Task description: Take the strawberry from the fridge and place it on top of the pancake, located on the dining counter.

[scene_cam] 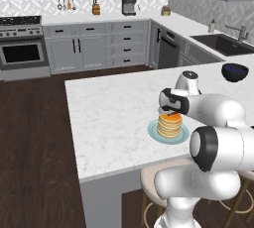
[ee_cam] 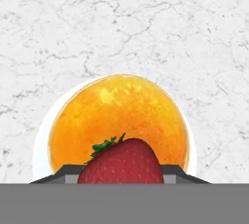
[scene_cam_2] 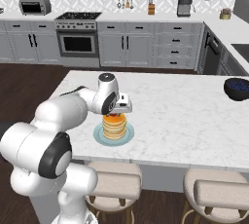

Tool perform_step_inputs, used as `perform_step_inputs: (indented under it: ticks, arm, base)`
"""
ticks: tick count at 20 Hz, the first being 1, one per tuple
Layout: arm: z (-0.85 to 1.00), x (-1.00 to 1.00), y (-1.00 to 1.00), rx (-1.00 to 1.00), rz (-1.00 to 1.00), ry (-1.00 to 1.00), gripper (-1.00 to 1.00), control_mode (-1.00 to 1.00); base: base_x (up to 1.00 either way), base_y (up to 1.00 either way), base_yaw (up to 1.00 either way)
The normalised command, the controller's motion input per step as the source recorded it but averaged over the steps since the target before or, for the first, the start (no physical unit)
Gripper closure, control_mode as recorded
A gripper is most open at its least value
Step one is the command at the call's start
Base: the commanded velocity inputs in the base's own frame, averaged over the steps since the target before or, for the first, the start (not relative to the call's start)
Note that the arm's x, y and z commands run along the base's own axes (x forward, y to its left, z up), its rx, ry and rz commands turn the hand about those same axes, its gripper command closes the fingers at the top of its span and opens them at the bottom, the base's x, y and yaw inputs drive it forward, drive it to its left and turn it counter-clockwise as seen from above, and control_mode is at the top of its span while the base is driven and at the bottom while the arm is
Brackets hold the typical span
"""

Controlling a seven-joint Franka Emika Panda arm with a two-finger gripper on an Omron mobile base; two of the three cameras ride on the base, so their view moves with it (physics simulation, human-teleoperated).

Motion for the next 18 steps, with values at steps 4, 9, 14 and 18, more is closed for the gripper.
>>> perform_step_inputs:
  ticks: [4,9,14,18]
  arm:
    - [-0.07,0.01,0.0,0.0,0.0,0.0,-1.0,-1.0]
    - [-0.01,0.0,0.0,0.0,0.0,0.0,-1.0,-1.0]
    - [0.0,0.0,0.0,0.0,0.0,0.0,-1.0,-1.0]
    - [0.0,0.0,0.0,0.0,0.0,0.0,-1.0,-1.0]
  base:
    - [0.0,0.0,0.0]
    - [0.0,0.0,0.0]
    - [0.0,0.0,0.0]
    - [0.0,0.0,0.0]
